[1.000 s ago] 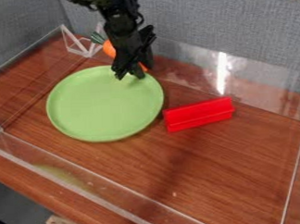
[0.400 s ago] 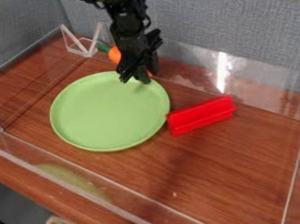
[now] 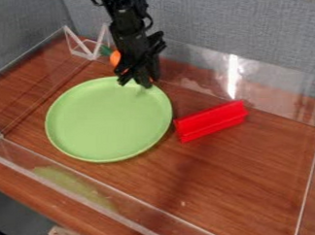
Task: Put the carrot on the right side
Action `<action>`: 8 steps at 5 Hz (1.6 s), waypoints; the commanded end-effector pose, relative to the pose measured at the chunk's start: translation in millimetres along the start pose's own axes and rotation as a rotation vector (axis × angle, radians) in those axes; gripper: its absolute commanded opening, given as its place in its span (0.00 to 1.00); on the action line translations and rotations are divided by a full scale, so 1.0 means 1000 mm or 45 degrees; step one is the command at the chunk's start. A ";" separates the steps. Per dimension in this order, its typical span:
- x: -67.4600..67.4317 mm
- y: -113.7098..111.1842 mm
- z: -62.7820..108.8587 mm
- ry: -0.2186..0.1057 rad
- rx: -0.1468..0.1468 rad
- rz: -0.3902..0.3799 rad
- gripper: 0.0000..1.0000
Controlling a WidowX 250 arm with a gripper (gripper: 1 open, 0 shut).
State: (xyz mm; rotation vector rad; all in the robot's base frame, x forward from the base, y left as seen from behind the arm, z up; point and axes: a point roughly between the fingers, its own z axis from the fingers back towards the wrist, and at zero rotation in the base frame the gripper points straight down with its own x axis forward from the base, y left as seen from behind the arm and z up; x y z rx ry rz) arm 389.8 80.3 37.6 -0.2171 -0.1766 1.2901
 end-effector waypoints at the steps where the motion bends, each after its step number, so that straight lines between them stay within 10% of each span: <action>1: 0.017 -0.009 0.026 -0.075 -0.012 0.014 0.00; 2: 0.026 -0.017 0.029 -0.104 0.032 -0.019 0.00; 4: 0.006 -0.032 0.083 -0.076 -0.068 0.002 0.00; 6: -0.067 -0.003 0.113 -0.043 -0.099 -0.155 0.00; 8: -0.148 0.032 0.108 0.039 -0.074 -0.421 0.00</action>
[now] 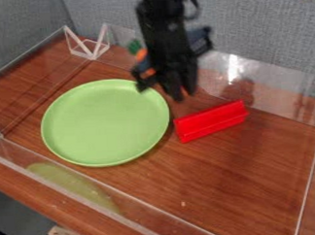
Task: Put the carrot on the right side
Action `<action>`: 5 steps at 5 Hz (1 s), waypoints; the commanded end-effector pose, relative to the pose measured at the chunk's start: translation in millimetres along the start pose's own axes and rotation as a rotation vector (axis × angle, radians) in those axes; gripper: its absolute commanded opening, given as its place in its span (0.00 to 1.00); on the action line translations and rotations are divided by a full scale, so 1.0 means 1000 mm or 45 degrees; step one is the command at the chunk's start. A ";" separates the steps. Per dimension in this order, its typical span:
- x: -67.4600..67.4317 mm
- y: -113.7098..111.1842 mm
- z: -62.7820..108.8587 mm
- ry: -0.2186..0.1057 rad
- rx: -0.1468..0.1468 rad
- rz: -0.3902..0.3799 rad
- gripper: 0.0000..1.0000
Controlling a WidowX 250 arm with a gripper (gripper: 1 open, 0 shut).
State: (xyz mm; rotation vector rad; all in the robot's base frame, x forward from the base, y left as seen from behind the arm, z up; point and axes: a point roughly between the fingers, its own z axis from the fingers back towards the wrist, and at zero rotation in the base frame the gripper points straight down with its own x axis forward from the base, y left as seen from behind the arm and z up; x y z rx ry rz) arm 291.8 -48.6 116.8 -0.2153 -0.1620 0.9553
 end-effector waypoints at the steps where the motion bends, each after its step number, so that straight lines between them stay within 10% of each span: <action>1: -0.026 -0.007 -0.005 0.027 -0.056 -0.257 0.00; 5: -0.073 0.033 -0.057 0.163 -0.039 -1.051 0.00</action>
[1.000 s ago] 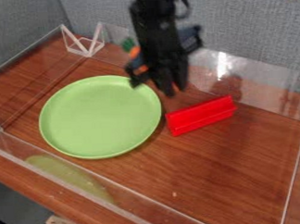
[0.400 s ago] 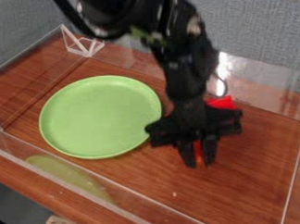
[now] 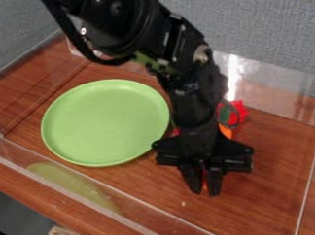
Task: Put the carrot on the right side
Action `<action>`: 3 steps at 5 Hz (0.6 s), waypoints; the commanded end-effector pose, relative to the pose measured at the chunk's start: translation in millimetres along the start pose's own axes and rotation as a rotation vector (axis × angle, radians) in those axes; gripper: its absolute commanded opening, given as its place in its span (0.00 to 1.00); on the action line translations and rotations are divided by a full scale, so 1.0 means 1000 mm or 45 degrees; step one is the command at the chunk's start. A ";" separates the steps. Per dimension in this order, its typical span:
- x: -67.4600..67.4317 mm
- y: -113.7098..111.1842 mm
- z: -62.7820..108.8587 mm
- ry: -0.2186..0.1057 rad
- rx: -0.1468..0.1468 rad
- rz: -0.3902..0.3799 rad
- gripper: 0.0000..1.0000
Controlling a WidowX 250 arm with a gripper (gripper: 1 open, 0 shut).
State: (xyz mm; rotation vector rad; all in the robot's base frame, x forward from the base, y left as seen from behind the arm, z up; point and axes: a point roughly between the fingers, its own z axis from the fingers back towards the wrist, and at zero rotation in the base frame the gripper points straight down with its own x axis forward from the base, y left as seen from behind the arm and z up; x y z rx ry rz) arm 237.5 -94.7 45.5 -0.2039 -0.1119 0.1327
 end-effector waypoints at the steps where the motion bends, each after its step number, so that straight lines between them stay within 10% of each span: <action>1: -0.005 -0.001 0.002 0.017 0.003 -0.188 0.00; 3: -0.001 -0.002 -0.015 0.067 0.071 -0.475 0.00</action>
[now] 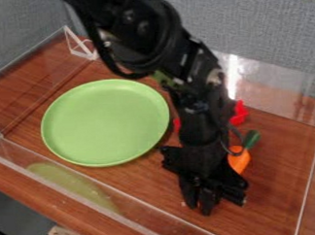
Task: Put the carrot on the right side
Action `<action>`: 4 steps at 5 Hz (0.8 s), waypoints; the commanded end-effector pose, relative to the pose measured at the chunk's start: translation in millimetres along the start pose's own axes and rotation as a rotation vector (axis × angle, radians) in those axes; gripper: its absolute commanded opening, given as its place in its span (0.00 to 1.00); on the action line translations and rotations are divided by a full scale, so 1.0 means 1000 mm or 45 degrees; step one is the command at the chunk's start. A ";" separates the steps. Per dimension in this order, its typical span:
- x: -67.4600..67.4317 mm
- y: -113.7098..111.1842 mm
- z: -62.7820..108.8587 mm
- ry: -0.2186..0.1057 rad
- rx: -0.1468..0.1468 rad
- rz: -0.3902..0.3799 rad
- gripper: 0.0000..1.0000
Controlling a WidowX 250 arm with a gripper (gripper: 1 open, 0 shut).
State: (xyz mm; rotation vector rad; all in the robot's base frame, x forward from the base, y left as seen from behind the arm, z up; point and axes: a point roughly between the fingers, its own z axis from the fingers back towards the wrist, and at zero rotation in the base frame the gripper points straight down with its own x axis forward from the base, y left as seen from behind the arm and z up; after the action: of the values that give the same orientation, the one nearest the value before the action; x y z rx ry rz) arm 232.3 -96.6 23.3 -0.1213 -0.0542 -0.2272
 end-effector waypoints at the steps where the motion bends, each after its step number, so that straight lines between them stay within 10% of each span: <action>1: 0.013 -0.001 0.012 -0.035 0.034 -0.167 0.00; 4: 0.012 0.009 0.026 -0.039 0.096 -0.448 0.00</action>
State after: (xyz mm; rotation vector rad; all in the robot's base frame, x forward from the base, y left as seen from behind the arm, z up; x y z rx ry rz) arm 235.2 -86.5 33.1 -0.0387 -0.0470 -0.5632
